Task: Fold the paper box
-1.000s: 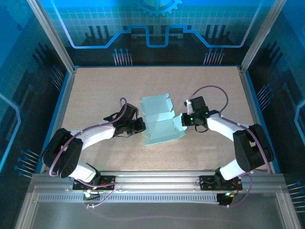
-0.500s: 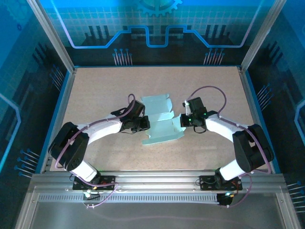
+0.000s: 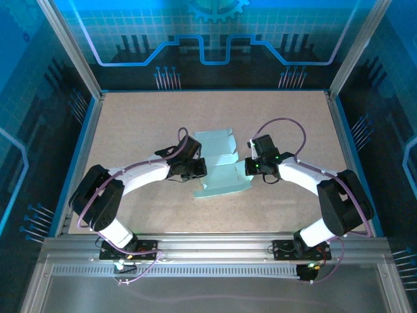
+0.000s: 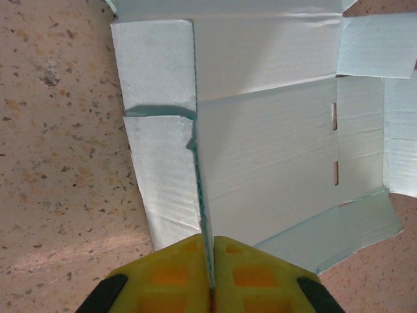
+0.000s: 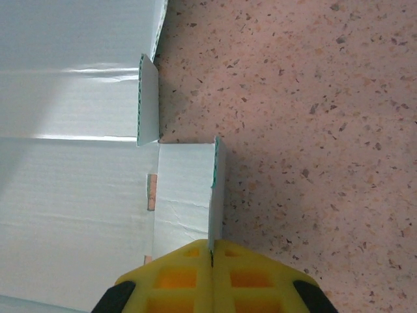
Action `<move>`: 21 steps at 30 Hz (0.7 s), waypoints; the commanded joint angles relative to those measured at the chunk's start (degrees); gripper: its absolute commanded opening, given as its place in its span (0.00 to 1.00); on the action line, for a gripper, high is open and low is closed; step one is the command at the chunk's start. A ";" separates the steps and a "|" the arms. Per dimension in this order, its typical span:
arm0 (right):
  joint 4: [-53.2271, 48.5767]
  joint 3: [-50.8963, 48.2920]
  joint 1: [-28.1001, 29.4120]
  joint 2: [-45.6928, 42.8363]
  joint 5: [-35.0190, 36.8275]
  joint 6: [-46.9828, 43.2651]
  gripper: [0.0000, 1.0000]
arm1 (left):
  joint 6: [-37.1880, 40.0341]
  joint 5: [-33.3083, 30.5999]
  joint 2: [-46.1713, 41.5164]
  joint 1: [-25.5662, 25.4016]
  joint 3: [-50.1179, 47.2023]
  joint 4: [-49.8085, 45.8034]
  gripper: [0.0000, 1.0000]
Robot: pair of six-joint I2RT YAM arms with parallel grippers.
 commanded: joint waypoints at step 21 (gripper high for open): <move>-0.90 2.70 1.88 3.52 0.17 2.55 0.02 | 4.30 -3.71 -4.87 -0.73 2.01 -0.89 0.43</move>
